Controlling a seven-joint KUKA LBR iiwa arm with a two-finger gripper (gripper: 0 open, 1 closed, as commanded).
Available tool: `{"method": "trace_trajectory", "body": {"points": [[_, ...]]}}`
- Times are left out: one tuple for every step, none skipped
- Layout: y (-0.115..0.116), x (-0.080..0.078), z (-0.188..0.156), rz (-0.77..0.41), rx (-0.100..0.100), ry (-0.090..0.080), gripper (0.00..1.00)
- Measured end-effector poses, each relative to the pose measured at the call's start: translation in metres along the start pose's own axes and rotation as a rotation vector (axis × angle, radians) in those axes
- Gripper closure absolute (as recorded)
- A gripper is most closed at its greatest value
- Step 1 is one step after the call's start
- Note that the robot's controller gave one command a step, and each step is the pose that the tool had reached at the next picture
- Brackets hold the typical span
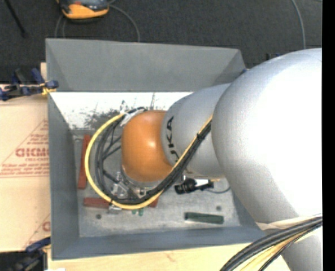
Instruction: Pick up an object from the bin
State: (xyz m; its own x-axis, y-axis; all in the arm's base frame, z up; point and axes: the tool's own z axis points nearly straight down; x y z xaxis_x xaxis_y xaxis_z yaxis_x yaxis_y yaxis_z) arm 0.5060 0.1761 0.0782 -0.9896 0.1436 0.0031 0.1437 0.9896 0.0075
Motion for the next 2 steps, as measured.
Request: {"method": "trace_trajectory", "body": {"points": [[0.009, -0.013, -0.029, -0.006, 0.007, -0.002, 1.0], [-0.006, -0.007, -0.13, 0.043, 0.006, -0.005, 1.0]]}}
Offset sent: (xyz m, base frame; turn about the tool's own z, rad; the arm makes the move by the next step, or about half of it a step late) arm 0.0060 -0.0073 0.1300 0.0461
